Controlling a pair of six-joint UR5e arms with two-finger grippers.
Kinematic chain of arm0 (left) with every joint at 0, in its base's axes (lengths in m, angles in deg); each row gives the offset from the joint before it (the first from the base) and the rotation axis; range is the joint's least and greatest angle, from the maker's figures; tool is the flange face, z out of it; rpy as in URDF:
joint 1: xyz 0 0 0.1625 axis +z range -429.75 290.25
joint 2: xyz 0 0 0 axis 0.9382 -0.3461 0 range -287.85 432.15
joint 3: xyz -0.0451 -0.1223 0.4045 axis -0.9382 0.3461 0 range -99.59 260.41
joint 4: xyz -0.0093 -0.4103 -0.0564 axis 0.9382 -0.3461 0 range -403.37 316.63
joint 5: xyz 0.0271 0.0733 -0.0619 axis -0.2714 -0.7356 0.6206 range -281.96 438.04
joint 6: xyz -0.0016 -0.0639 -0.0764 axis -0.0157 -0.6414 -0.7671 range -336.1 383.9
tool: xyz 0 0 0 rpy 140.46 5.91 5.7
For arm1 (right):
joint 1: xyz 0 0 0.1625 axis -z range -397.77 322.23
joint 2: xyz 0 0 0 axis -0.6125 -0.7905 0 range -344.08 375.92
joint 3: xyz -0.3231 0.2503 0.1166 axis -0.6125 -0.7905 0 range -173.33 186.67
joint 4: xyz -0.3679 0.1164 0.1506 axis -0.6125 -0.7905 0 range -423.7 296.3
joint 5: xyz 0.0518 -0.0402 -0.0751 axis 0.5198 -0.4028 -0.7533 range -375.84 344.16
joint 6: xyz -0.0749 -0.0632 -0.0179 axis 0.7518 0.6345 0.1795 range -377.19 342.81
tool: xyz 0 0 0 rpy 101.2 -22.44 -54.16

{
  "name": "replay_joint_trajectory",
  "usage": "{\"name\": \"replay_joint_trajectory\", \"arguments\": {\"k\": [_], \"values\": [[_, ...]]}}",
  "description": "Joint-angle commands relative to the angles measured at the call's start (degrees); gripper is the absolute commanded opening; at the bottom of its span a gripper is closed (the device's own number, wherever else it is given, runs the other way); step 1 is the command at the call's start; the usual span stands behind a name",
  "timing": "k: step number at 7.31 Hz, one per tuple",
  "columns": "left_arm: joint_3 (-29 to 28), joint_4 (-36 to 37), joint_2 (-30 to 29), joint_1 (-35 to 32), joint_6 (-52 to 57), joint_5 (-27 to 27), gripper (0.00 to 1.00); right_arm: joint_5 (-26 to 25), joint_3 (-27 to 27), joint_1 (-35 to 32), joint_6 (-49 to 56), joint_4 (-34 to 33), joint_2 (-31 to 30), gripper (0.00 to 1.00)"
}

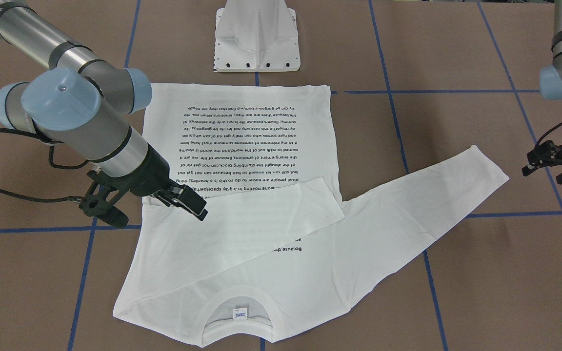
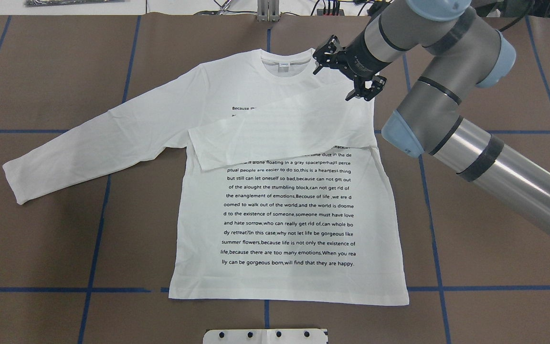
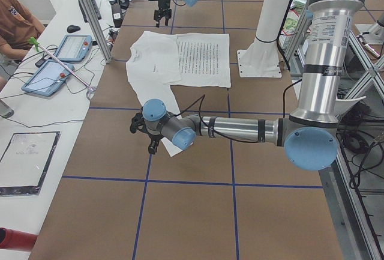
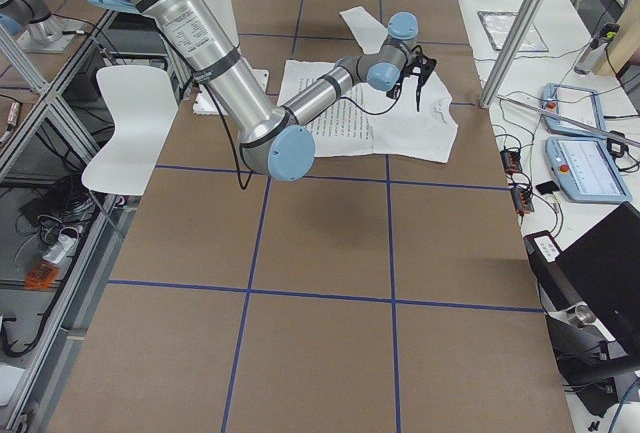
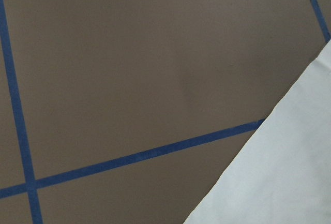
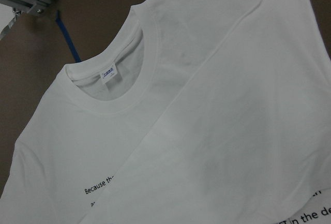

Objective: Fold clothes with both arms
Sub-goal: 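Release the sleeve and raise the right gripper away from the shirt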

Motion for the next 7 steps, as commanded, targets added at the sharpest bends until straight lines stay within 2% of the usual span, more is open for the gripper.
{"name": "replay_joint_trajectory", "arguments": {"k": [1, 2, 7], "values": [[-4.6, -5.2, 0.1, 3.0, -2.9, 0.0, 0.88, 0.1, 2.8, -2.0, -0.4, -0.2, -4.3, 0.99], [-5.4, -7.0, 0.1, 4.7, -5.0, 0.0, 0.88, -0.1, 3.0, -2.1, -0.4, 0.2, -6.1, 0.99], [-7.8, -9.8, 0.6, 7.0, -6.7, 0.0, 0.81, -0.6, 3.0, -2.1, -0.4, 0.3, -6.6, 0.99]]}}
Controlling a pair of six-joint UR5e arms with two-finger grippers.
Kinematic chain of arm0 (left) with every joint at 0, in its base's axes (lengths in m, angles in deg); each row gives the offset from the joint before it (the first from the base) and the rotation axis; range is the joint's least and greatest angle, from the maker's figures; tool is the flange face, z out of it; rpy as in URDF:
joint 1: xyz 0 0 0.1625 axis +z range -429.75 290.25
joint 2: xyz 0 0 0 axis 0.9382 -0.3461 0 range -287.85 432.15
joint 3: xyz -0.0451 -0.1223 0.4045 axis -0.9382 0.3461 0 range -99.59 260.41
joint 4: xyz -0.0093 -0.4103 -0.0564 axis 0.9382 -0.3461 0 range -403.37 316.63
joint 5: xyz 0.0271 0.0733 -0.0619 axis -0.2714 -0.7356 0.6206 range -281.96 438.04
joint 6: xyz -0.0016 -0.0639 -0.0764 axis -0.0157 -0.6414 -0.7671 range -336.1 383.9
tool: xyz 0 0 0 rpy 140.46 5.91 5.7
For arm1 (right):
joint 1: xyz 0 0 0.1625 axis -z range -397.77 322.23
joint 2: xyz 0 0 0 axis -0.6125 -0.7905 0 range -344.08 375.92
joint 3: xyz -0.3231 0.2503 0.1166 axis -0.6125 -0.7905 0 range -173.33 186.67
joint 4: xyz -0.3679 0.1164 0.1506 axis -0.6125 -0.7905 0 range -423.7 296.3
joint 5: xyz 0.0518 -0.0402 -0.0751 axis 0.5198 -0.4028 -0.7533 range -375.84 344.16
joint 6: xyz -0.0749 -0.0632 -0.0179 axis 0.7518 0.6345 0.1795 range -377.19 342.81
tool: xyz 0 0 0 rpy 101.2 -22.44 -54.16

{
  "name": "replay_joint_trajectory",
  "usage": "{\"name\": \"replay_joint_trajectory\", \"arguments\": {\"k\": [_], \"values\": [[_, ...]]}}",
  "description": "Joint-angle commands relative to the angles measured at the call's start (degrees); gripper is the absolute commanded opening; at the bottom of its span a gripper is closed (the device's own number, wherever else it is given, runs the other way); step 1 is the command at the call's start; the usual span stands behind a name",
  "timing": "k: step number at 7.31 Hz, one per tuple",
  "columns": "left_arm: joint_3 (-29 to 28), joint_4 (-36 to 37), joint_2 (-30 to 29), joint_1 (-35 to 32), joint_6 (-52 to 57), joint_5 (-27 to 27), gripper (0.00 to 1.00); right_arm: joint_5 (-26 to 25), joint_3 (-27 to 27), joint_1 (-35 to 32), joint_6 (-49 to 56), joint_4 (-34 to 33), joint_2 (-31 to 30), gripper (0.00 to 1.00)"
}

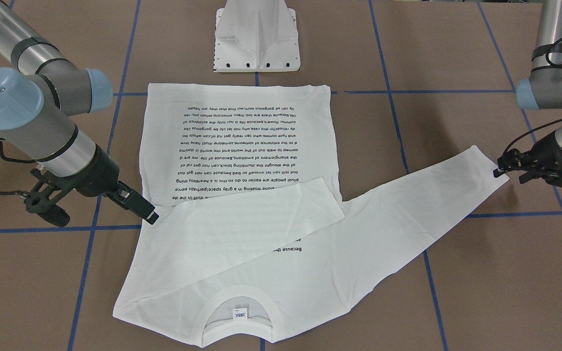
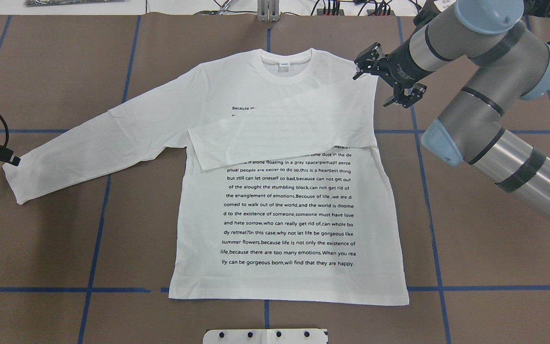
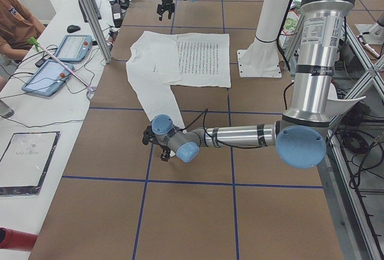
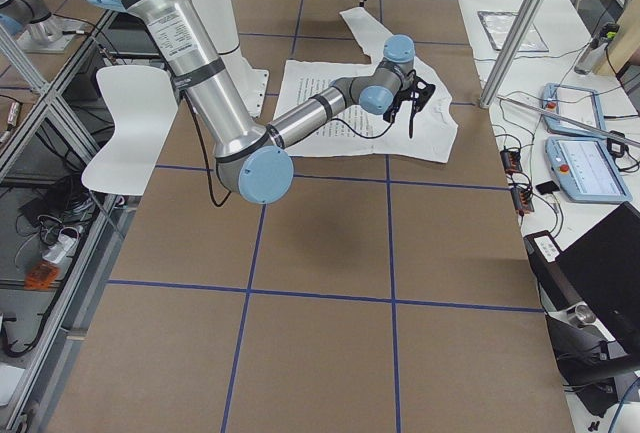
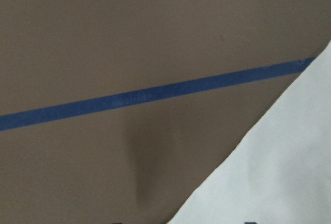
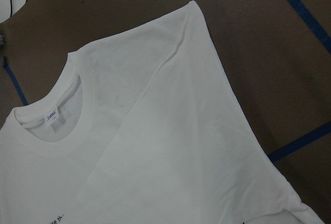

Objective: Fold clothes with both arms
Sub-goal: 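Reach the left gripper to the other sleeve cuff and grasp it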

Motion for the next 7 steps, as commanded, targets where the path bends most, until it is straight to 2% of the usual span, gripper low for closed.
{"name": "replay_joint_trajectory", "arguments": {"k": [1, 7], "values": [[-0.1, -0.2, 0.4, 0.7, -0.2, 0.0, 0.81, -0.2, 0.1, 0.0, -0.2, 0.0, 0.0, 0.99], [-0.5, -0.2, 0.5, 1.7, -0.2, -0.4, 0.74, -0.2, 0.1, 0.2, -0.4, 0.0, -0.1, 0.99]]}}
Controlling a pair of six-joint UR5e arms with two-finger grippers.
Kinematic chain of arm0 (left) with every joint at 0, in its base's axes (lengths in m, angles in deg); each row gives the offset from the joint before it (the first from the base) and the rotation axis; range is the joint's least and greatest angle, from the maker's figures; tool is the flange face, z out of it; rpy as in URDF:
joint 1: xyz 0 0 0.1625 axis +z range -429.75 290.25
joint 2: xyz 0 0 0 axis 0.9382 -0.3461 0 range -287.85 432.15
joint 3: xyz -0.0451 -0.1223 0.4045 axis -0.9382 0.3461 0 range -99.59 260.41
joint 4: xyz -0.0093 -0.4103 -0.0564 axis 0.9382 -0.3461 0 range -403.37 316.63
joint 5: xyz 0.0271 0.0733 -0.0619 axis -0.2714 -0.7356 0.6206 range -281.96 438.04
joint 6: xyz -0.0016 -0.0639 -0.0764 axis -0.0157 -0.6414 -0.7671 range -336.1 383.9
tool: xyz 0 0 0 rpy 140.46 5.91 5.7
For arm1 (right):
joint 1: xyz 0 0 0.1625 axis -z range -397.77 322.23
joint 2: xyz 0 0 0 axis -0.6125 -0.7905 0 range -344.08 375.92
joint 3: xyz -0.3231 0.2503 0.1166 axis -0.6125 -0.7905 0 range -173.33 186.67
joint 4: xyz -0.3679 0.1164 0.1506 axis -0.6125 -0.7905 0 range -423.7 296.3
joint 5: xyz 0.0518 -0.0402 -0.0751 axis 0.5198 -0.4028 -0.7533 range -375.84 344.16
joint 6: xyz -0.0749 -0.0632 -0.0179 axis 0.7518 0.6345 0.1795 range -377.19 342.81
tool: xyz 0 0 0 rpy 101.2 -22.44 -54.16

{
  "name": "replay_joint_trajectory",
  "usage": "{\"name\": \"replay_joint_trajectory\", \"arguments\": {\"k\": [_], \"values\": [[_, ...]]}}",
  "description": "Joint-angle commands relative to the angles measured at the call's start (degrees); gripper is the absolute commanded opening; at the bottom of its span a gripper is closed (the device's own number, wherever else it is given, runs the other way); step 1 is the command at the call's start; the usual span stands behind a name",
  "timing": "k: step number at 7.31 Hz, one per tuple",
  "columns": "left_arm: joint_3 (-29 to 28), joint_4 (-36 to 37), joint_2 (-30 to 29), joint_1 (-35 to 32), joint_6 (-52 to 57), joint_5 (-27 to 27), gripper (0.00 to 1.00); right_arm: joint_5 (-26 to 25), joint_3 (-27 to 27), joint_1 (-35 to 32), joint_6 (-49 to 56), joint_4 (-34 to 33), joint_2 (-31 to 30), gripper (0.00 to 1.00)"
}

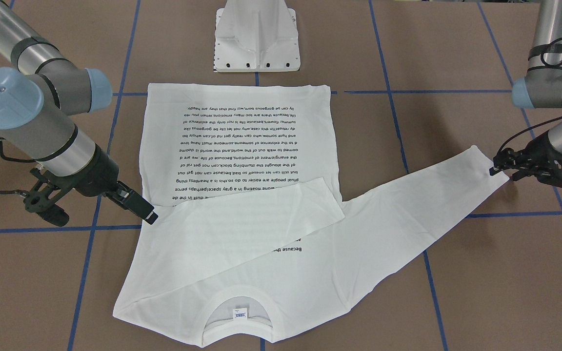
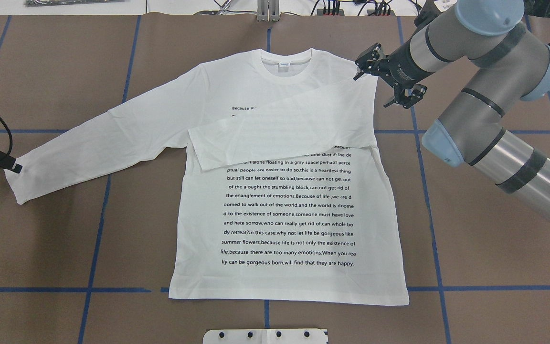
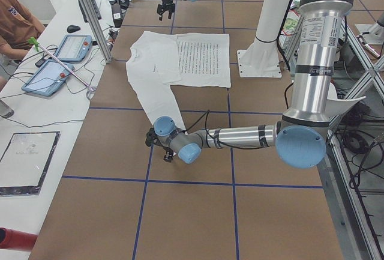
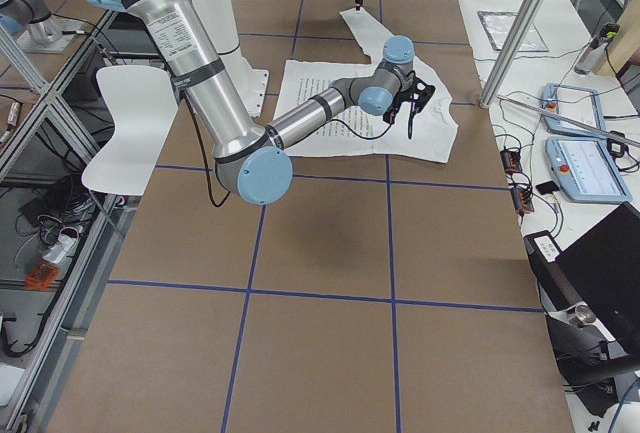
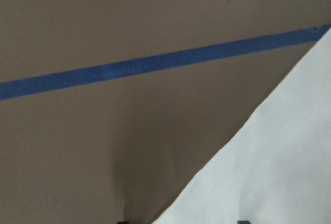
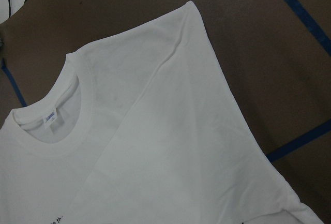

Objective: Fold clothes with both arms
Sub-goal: 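Reach the left gripper to the other sleeve cuff and grasp it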

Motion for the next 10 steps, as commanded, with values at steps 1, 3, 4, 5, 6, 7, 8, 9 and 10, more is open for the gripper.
{"name": "replay_joint_trajectory", "arguments": {"k": [1, 3, 4, 5, 6, 7, 8, 9, 10], "values": [[-0.1, 0.0, 0.0, 0.1, -0.1, 0.0, 0.63, 0.0, 0.0, 0.1, 0.0, 0.0, 0.0, 0.99], [0.3, 0.0, 0.1, 0.1, -1.1, 0.1, 0.0, 0.0, 0.0, 0.1, 0.0, 0.0, 0.0, 0.99], [0.7, 0.0, 0.0, 0.1, -1.2, 0.4, 0.0, -0.3, 0.0, 0.1, 0.0, 0.0, 0.0, 0.99], [1.9, 0.1, 0.1, 0.1, -1.4, 0.5, 0.0, -1.0, -0.2, 0.4, 0.0, 0.0, 0.0, 0.99], [2.8, 0.1, 0.1, 0.1, -1.4, 0.6, 0.0, -1.9, -0.2, 0.8, 0.0, 0.1, 0.0, 0.99], [5.9, 0.9, 0.2, 0.1, -1.5, 1.1, 0.0, -2.0, -0.3, 0.8, 0.0, 0.1, 0.0, 0.99], [8.2, 1.0, 0.1, 0.1, -3.3, 6.6, 0.0, -2.0, 0.0, 0.8, 0.1, 0.1, -0.1, 0.99], [11.2, 0.8, -1.4, 0.1, -10.7, 8.8, 0.0, -1.7, 0.7, 0.2, 0.8, 0.1, -1.7, 0.99], [13.2, 0.9, -5.4, 0.1, -18.6, 9.1, 0.0, -1.3, 0.9, -1.0, 1.4, 0.1, -2.6, 0.99]]}}
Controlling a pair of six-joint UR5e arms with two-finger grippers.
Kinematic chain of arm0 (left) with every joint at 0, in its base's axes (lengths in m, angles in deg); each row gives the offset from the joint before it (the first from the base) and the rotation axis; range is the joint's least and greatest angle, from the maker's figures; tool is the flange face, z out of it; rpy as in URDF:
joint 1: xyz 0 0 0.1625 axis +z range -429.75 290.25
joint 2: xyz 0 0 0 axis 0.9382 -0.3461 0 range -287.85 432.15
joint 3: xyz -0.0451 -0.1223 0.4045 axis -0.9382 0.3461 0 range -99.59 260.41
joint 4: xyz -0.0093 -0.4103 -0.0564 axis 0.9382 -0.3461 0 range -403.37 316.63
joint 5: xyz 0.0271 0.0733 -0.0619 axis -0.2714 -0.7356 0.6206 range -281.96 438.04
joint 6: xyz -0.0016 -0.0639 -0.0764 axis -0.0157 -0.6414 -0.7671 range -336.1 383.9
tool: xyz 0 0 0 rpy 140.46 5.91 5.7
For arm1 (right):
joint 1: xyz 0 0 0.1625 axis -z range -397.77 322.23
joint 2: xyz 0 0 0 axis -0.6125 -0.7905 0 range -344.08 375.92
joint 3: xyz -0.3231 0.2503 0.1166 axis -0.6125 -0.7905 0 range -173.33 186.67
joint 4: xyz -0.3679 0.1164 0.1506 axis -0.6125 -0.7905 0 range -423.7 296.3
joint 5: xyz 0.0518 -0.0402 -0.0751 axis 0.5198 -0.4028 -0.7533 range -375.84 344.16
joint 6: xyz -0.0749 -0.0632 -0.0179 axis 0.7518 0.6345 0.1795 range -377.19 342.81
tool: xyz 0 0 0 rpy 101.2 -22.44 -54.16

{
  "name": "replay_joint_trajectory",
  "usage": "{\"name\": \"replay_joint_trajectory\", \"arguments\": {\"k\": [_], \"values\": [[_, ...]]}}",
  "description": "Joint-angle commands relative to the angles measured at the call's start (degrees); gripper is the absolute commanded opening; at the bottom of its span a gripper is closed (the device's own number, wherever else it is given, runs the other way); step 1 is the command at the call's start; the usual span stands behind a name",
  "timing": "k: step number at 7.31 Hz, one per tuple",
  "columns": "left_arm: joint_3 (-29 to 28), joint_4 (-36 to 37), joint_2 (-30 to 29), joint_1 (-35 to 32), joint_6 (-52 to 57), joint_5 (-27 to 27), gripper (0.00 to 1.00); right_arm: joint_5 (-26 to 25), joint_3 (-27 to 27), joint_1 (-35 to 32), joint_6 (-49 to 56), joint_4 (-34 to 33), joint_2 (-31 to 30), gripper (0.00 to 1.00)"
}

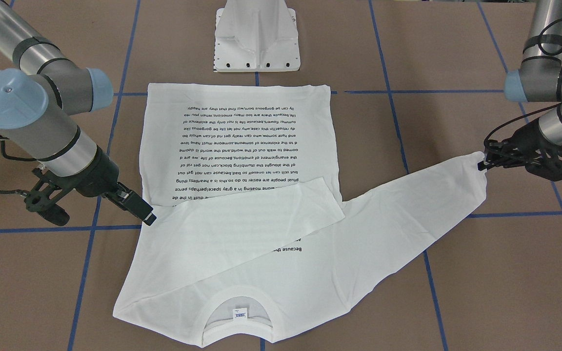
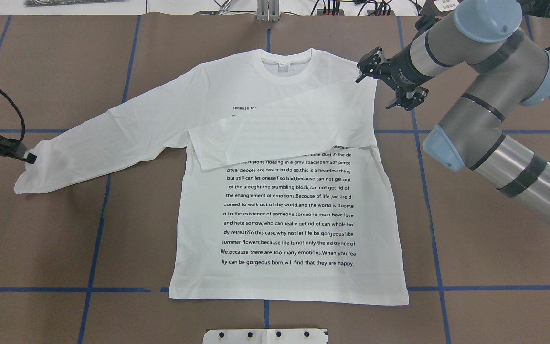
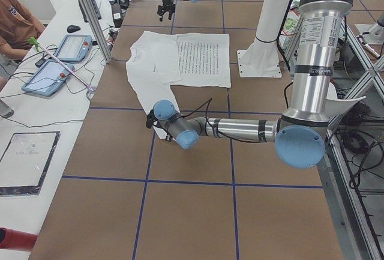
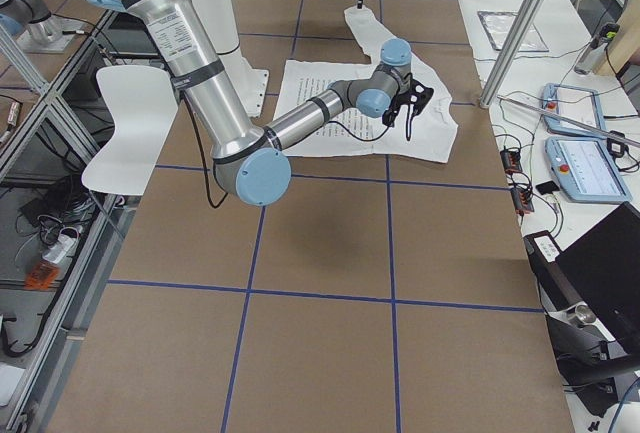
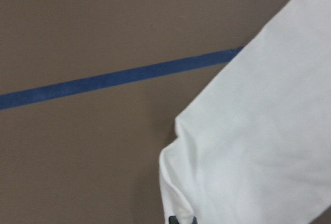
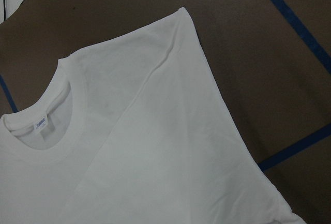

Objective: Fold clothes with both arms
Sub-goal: 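Reach the left gripper to the other sleeve cuff and grasp it, then fold the held sleeve across the shirt body with the left gripper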

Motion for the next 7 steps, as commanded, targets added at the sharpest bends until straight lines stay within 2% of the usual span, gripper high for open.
{"name": "replay_joint_trajectory", "arguments": {"k": [1, 3, 4, 6, 7], "values": [[3.2, -0.4, -9.0, 0.8, -16.8, 1.7, 0.0, 0.6, 0.7, -2.3, 3.6, 0.1, -2.5, 0.99], [2.5, -0.2, -21.1, 7.0, -33.5, -1.3, 0.0, 2.1, 1.1, -5.2, 10.6, 0.1, -6.0, 0.99], [2.0, -0.3, -26.2, 11.1, -41.1, -6.1, 0.0, 4.1, 1.2, -7.2, 14.9, 0.1, -8.4, 0.99], [-5.9, -0.6, -41.1, 18.1, -52.3, -17.8, 0.0, 4.6, 0.9, -8.8, 20.8, 0.0, -10.7, 0.99], [-9.7, -0.6, -46.5, 21.1, -54.0, -22.2, 0.0, 4.5, 0.7, -8.9, 20.9, 0.1, -10.8, 0.99]]}}
